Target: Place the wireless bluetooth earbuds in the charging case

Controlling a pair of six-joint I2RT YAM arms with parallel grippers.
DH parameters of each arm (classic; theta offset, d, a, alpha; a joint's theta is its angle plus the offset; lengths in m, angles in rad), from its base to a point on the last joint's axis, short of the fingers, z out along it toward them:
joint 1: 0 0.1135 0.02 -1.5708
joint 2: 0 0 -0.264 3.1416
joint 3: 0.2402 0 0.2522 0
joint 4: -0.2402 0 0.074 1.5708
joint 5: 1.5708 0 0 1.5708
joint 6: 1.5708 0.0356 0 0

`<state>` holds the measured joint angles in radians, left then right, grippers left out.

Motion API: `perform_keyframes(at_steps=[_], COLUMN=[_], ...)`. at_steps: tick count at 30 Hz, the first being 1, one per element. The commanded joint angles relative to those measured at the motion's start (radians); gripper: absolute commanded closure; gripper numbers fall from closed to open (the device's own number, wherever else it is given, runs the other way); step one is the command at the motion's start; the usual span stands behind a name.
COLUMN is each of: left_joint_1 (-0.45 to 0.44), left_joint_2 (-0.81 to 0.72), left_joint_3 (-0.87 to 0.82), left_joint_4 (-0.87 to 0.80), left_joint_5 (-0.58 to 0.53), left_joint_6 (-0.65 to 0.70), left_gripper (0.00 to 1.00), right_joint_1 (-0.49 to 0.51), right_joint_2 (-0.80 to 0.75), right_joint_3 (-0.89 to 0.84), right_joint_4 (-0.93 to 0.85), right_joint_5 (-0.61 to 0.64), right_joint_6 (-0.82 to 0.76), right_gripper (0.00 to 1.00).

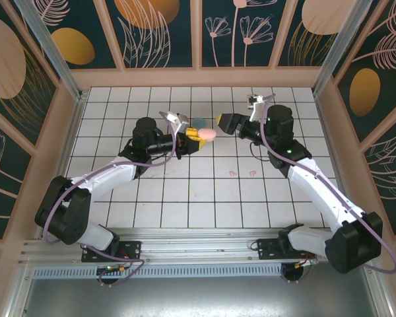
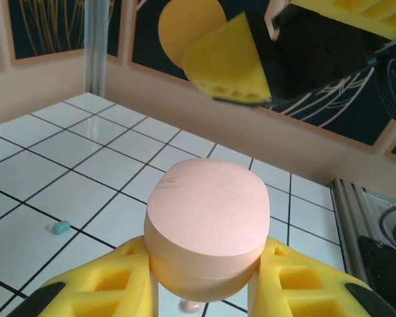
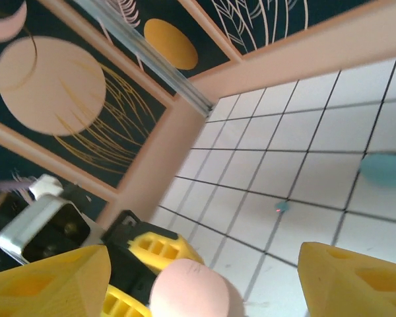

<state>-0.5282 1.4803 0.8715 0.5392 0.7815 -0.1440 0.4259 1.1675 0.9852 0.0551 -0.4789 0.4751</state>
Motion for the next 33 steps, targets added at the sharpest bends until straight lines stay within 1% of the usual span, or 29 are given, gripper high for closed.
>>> perform_keyframes(at_steps=[1, 4, 6, 9, 13, 17, 20, 27, 30, 33], left_joint_1=[0.008, 0.008, 0.008, 0.008, 0.008, 0.008, 0.008, 0.008, 0.009, 0.008], left_joint_2=[-0.036, -0.046, -0.052, -0.065, -0.090, -0.105, -0.107, -0.105, -0.107, -0.108], left_joint_3=[0.041, 0.044, 0.044, 0.032, 0.000, -0.011, -0.011, -0.009, -0.009, -0.012], left_joint_4=[-0.081, -0.098, -0.105, -0.104, -0.076, -0.073, -0.074, -0.074, -0.081, -0.085], left_joint_5=[0.065, 0.083, 0.089, 0.093, 0.092, 0.096, 0.108, 0.126, 0.128, 0.128], left_joint_6=[0.088, 0.110, 0.122, 0.138, 0.145, 0.147, 0.148, 0.141, 0.141, 0.145], left_gripper=[0.73, 0.73, 0.75, 0.78, 0.82, 0.83, 0.83, 0.84, 0.84, 0.85], right_joint_1=[0.045, 0.086, 0.102, 0.108, 0.109, 0.109, 0.109, 0.109, 0.105, 0.082], right_joint_2=[-0.035, -0.040, -0.040, -0.037, -0.029, -0.024, -0.012, 0.023, 0.032, 0.040], right_joint_3=[0.012, -0.008, -0.019, -0.033, -0.035, -0.034, -0.028, 0.003, 0.022, 0.045], right_joint_4=[-0.074, -0.105, -0.117, -0.113, -0.123, -0.135, -0.141, -0.142, -0.136, -0.120], right_joint_5=[0.049, 0.035, 0.003, -0.060, -0.077, -0.093, -0.097, -0.055, -0.023, -0.026], right_joint_6=[-0.401, -0.589, -0.669, -0.728, -0.786, -0.835, -0.851, -0.838, -0.813, -0.737], right_gripper=[0.25, 0.24, 0.24, 0.24, 0.25, 0.25, 0.25, 0.29, 0.31, 0.33])
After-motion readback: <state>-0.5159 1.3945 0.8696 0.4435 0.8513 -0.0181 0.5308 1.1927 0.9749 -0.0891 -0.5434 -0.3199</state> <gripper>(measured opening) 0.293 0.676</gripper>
